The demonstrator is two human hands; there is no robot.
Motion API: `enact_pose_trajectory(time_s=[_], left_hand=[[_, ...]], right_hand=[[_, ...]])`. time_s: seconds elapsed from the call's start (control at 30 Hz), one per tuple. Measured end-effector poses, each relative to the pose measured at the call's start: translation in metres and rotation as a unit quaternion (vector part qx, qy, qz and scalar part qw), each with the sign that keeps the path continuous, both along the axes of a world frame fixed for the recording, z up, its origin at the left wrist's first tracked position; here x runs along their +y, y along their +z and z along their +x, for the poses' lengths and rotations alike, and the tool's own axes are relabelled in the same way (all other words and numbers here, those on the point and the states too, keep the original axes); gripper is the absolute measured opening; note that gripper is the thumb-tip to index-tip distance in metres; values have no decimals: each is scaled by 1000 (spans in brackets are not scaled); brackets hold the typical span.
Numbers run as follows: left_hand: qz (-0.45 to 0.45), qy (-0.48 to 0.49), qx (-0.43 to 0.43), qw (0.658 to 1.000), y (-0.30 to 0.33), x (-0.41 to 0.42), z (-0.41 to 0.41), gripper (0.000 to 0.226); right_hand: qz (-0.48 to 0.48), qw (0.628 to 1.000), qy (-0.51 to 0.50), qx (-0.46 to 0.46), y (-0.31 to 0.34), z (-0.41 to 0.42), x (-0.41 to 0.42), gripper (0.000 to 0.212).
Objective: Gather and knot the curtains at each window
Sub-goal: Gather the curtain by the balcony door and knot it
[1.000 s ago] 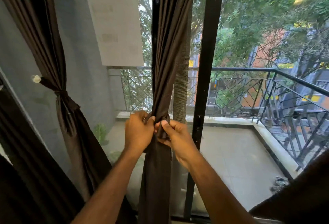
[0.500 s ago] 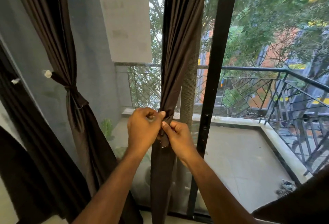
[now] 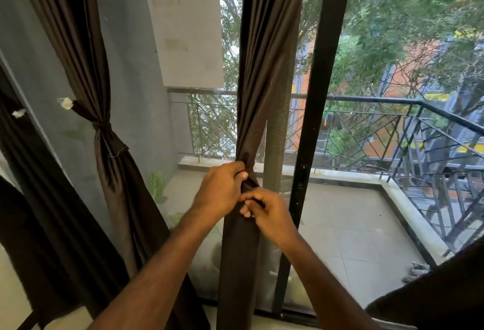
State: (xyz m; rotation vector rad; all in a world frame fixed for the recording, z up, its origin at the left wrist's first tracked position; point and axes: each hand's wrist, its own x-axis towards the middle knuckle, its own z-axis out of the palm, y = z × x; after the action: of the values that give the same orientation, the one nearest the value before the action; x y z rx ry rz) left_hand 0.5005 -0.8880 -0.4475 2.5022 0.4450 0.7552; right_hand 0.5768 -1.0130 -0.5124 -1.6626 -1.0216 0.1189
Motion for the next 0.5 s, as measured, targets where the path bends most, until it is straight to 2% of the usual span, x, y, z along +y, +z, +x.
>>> enact_pose_trajectory(time_s=[0.07,0.17,0.27,0.37,0.5], left_hand=[[1,-35,-54,998,-5,1,-1,16],[21,-75,-87,993,-15,5,0,24],[80,-90,-59,991,-22,8,2,38],[69,-125,-60,988,-24,1,0,43],[90,-95,-73,989,-27,-5,-1,41]], right_hand=[[-34,998,6,-45,1,3,-5,28],[-25,991,26,-125,11,-2,-17,23],[72,995,-3,-62,35,-2,-33,25],[141,989,-21,24,59,4,-34,35],[137,989,-44,-32,64,-2,-26,34]])
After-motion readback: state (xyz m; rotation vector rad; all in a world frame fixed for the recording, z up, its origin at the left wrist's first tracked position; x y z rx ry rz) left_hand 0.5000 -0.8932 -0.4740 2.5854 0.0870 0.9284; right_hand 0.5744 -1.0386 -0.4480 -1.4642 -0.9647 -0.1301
